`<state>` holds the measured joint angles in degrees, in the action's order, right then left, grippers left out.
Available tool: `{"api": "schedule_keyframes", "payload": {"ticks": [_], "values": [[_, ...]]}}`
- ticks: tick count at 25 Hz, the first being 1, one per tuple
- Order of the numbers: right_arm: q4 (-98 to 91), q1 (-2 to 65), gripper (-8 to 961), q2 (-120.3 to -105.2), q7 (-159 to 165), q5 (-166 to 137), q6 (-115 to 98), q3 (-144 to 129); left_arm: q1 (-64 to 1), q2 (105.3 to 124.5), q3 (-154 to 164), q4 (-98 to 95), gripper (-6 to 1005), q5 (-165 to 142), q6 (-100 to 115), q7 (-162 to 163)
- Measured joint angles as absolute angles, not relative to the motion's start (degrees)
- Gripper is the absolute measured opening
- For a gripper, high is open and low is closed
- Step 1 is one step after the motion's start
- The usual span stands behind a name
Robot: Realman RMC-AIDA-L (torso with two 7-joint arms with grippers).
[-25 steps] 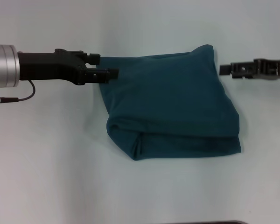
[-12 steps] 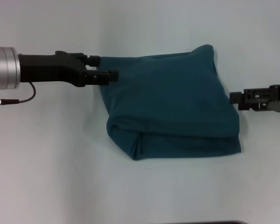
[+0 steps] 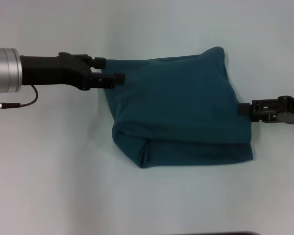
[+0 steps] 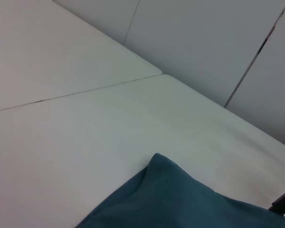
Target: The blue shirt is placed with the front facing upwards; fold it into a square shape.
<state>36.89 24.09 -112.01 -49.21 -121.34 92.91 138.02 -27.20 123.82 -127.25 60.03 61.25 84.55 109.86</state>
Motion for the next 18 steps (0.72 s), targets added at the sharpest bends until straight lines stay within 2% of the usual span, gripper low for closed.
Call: {"api": "schedule_keyframes", "payload": {"ticks": [6,18], "values": [[36.2,25.1,765,-112.84,-49.2,-122.5,92.0,137.9,-27.3,123.82,-127.5,59.9,795,61.0,84.4,109.6],[34.0,27.4,764,-113.54,-49.6,-124.4,90.5,138.2,-27.3,123.73,-127.5,59.9,795,60.8,84.2,109.3]]}}
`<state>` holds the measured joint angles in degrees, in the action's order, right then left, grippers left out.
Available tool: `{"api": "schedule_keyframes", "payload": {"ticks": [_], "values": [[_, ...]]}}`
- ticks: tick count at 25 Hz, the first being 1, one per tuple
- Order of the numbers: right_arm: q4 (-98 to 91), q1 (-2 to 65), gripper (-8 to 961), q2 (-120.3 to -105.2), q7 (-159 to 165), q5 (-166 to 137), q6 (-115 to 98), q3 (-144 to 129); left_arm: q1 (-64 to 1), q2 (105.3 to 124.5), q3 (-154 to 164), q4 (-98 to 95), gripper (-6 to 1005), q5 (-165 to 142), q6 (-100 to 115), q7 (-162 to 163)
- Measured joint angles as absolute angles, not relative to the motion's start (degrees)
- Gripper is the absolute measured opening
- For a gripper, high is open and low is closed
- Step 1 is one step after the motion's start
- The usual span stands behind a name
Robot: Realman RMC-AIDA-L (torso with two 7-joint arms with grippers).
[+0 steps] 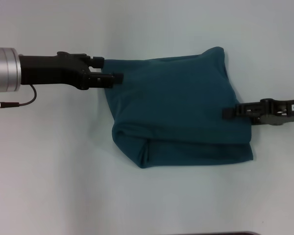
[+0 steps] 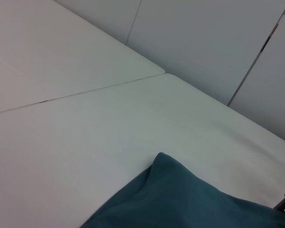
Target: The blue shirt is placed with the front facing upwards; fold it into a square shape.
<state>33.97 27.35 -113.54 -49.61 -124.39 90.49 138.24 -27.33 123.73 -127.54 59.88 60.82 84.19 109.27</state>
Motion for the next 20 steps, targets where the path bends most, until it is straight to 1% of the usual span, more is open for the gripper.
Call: {"api": "schedule_keyframes", "payload": {"ticks": [7,10,15,20], "values": [[32.3,29.3,755,-114.51,-50.3,-123.6,87.6,138.5,-27.2,123.74,-127.5,59.8,796,60.8,84.2,109.1],[32.1,29.6,728,-114.76,-50.7,-122.1,87.1,138.5,-27.1,123.74,-127.5,59.8,796,60.8,84.1,108.9],[32.0,29.9,508,-115.01,-52.8,-120.0,87.5,138.2,-27.0,123.74,-127.5,59.8,796,60.8,84.0,108.8],[30.8,31.0,397,-115.31,-55.2,-120.0,87.2,138.1,-27.0,123.74,-127.6,59.8,796,60.8,84.0,108.8]]}}
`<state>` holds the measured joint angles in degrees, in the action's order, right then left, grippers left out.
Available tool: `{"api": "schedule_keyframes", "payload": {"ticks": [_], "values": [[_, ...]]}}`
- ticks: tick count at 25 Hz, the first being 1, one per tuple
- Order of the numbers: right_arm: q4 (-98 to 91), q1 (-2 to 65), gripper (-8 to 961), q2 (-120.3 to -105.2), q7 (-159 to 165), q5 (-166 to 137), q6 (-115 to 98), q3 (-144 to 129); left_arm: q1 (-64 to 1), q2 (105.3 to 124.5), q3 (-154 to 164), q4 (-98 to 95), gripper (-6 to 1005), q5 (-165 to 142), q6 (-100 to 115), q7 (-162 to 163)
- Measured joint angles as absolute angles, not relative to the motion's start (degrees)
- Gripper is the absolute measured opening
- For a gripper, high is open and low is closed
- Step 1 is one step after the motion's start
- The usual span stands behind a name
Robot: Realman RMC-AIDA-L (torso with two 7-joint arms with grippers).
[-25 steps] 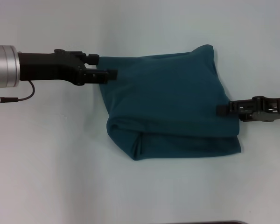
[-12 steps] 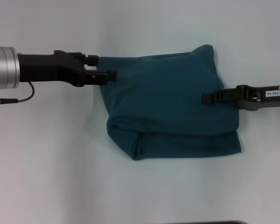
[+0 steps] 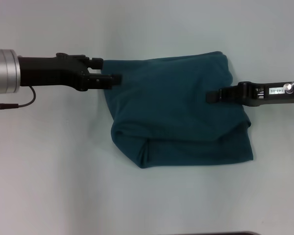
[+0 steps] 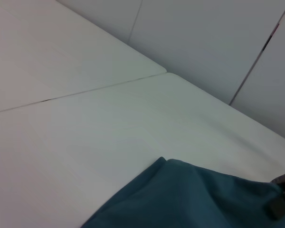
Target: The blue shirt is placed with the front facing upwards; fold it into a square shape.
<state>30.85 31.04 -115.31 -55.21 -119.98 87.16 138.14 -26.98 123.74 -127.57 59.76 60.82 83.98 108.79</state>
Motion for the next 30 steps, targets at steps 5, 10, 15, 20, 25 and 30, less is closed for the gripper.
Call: {"api": "schedule_keyframes", "payload": {"ticks": [5,10,15,20,25,30], "values": [[30.7,31.5,285,-115.46,-55.6,-120.2,87.3,138.1,-26.9,123.74,-127.7,59.8,796,60.8,83.6,108.7],[31.0,31.6,119,-115.46,-56.1,-120.1,87.5,138.3,-26.9,123.74,-127.7,59.8,796,60.8,83.6,108.7],[31.3,32.0,40,-115.36,-57.3,-119.6,87.7,138.9,-27.0,123.74,-127.7,59.8,796,60.8,83.6,108.7],[32.6,33.1,35,-115.01,-58.5,-117.6,89.6,139.0,-27.1,123.74,-127.7,59.8,796,60.8,83.6,108.7],[35.0,34.9,35,-115.36,-58.5,-116.4,92.0,138.7,-27.2,123.74,-127.8,59.8,796,61.0,83.1,108.7],[36.3,36.7,36,-115.51,-58.3,-116.3,93.0,138.6,-27.1,123.73,-127.8,59.8,796,61.1,82.1,108.9]]}}
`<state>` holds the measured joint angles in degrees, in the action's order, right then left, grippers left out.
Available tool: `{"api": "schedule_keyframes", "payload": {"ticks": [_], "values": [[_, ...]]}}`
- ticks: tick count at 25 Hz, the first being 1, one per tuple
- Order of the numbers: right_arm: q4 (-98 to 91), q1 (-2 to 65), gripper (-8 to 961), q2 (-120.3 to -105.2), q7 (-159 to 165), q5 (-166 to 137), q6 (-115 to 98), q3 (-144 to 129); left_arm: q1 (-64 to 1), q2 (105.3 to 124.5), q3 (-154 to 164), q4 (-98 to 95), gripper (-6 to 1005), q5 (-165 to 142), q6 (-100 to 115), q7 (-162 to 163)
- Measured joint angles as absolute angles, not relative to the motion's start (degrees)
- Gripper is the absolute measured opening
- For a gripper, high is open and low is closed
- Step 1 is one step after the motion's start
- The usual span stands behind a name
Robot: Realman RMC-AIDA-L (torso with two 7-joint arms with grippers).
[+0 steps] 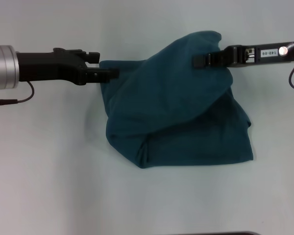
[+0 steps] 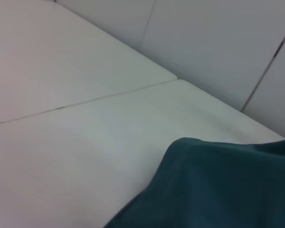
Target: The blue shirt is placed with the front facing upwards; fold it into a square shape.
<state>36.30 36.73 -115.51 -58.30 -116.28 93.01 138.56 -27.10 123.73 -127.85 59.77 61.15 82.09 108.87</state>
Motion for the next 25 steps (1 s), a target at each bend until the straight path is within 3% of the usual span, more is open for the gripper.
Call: {"api": "schedule_keyframes", "payload": {"ticks": [25], "values": [[37.7,40.6,38,-115.77,-58.2,-116.3,91.8,137.6,-26.1,123.23,-136.3,61.2,797,62.6,86.2,108.6]]}}
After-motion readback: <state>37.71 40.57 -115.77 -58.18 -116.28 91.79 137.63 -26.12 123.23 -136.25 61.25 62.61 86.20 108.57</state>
